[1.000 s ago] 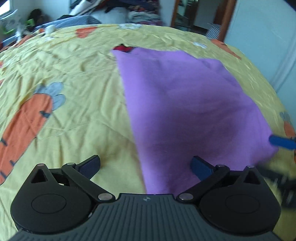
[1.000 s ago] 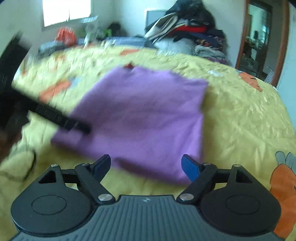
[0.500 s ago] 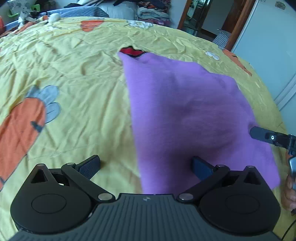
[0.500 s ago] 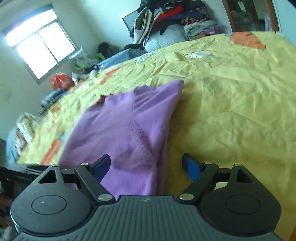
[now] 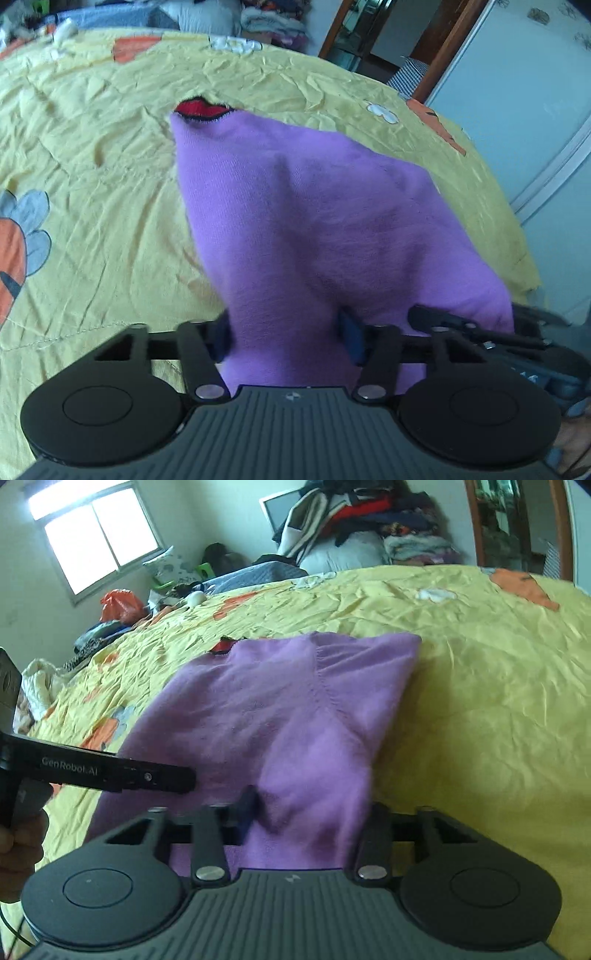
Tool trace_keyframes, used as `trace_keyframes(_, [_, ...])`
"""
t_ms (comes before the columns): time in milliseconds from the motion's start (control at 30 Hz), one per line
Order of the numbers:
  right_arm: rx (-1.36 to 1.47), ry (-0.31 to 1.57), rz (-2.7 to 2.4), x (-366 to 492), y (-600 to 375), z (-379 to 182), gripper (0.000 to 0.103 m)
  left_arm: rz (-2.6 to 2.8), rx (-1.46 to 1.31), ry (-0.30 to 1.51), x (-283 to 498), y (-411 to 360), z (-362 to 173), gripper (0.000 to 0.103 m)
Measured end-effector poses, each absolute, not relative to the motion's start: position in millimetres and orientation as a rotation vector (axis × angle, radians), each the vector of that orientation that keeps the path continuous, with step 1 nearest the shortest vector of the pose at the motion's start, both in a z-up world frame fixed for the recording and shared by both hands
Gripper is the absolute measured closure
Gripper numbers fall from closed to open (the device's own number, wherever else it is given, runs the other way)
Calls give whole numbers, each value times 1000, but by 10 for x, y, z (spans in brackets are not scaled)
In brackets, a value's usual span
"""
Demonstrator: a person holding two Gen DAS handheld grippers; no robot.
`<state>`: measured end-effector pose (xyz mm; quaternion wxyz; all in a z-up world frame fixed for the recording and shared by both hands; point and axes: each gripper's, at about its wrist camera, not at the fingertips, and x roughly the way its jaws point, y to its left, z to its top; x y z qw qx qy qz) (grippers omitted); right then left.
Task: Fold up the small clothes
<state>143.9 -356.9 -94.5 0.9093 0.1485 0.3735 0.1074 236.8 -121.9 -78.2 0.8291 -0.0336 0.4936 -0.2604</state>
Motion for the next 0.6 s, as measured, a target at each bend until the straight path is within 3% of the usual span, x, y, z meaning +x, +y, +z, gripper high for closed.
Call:
trace_keyframes(100, [293,773,196,1420,-3482,-935,80,-580,-129,1093,2483,-1106,-773,62])
trace_keyframes(267, [322,792,154,1436,-3363,-835,83,-622,-106,1131,2623,-1025,-603,75])
trace_keyframes(600, [454,752,240,1149,-2985,-666,83,-611,2,1091,2349,-569,-247,77])
